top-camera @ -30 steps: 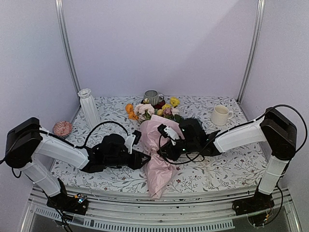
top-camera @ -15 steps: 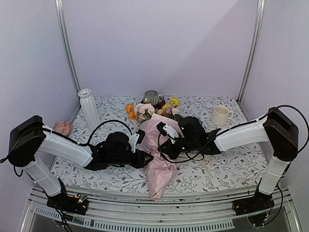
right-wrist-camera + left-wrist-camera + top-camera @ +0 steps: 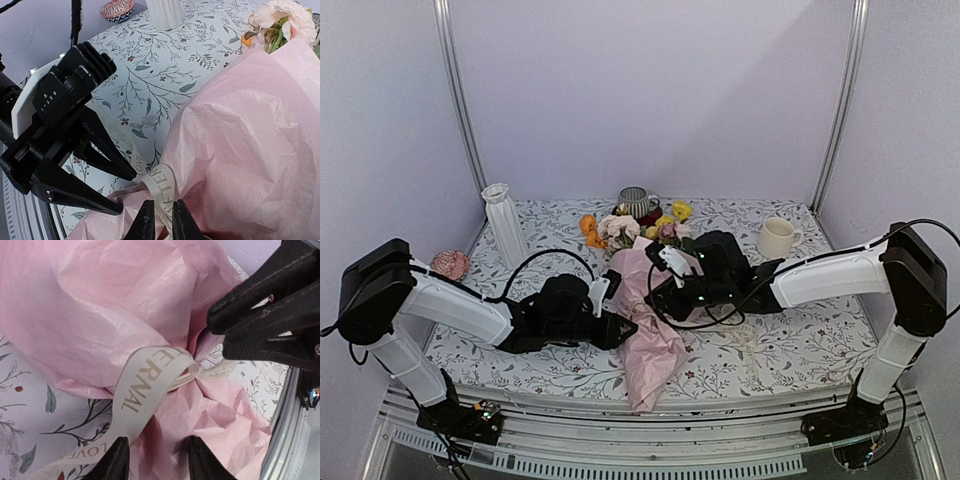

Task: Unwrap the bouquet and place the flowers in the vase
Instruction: Untie the half-tied ribbon from the folded wrapping paper.

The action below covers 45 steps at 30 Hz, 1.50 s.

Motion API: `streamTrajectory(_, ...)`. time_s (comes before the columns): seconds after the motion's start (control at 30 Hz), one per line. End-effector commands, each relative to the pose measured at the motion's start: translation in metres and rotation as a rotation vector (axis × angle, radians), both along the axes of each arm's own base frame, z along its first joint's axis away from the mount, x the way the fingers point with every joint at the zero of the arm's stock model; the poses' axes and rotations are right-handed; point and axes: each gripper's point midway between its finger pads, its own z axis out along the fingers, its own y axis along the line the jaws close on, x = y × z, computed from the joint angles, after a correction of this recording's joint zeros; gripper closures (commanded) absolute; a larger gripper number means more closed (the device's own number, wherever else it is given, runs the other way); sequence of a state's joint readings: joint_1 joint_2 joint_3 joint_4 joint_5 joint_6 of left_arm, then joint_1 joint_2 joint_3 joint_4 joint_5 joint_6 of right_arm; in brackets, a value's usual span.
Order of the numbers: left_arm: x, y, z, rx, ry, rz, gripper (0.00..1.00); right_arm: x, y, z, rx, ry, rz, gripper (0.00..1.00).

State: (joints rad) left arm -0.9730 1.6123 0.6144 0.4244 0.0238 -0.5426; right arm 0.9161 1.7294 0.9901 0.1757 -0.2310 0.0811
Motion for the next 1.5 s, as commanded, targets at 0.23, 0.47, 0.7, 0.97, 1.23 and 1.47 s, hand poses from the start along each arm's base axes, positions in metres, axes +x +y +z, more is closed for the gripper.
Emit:
streamTrajectory(0.23, -0.004, -0.004, -0.006, 0.034, -0.011, -0.021, 0.58, -0.007, -0.013, -0.022, -0.073, 0.02, -0.023, 0.84)
streamTrajectory(0.47, -0.005, -0.004, -0.014, 0.043, 0.001, -0.02, 0.59, -0.012, -0.007, -0.037, -0.092, 0.043, -0.002, 0.84)
streamTrajectory(0.7, -0.006, -0.003, -0.018, 0.049, 0.005, -0.017, 0.6, -0.013, -0.005, -0.052, -0.123, 0.059, 0.002, 0.84)
streamTrajectory(0.97, -0.005, 0.0, -0.021, 0.053, 0.002, -0.001, 0.62, -0.015, -0.005, -0.027, -0.075, 0.045, 0.003, 0.93)
streamTrajectory(1.23, -0.005, -0.001, -0.028, 0.068, 0.007, -0.004, 0.62, -0.02, -0.001, 0.012, 0.004, 0.022, 0.027, 0.96)
streamTrajectory(1.47, -0.005, -0.004, -0.029, 0.081, 0.005, -0.013, 0.62, -0.016, 0.011, 0.025, 0.043, 0.025, 0.035, 0.95)
